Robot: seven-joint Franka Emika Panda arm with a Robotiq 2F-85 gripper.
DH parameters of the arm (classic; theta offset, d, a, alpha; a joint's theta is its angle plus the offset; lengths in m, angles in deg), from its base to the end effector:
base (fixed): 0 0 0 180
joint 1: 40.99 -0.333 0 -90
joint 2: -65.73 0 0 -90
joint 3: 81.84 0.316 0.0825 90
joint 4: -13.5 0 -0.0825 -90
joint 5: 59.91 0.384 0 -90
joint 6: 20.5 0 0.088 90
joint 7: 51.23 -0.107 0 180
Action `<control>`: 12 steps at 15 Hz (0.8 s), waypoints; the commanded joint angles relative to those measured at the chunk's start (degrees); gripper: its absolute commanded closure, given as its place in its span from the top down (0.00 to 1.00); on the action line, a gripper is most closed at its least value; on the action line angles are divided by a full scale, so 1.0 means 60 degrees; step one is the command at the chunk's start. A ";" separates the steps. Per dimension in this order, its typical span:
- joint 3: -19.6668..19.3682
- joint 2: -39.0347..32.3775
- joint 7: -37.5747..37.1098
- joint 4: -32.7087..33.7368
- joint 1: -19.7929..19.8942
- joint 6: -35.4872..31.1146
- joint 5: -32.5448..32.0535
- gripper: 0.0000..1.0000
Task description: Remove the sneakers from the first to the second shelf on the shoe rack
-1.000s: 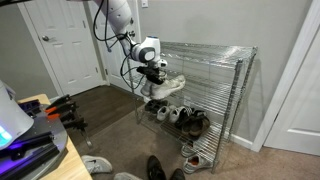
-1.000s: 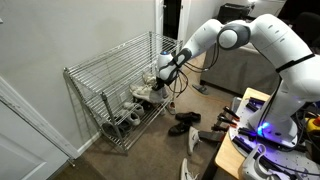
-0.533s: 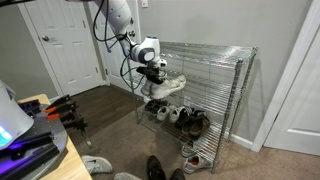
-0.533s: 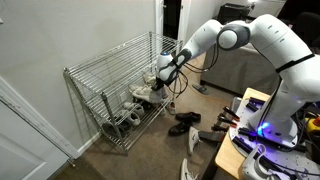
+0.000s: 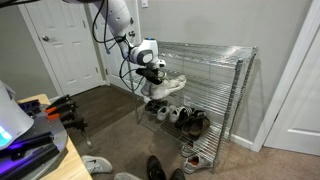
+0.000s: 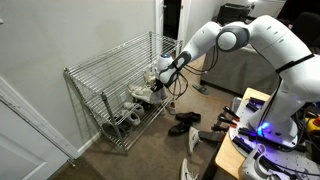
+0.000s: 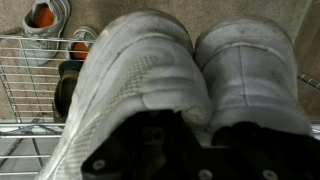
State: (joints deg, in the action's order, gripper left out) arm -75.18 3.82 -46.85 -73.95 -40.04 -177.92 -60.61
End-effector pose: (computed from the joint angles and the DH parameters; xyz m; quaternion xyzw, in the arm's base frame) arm 0.6856 0.0579 0.0306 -0.9945 -0.0589 -0.0728 0.0470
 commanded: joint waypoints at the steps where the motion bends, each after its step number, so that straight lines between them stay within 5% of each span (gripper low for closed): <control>1: -0.0461 -0.0013 -0.0096 0.0255 -0.0377 -0.1179 -0.0126 0.05; 12: -0.1248 0.0362 -0.0364 0.0546 -0.1410 -0.0728 -0.0635 0.05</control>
State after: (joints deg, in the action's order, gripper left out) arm -80.59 4.44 -47.19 -72.00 -46.33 -179.41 -62.74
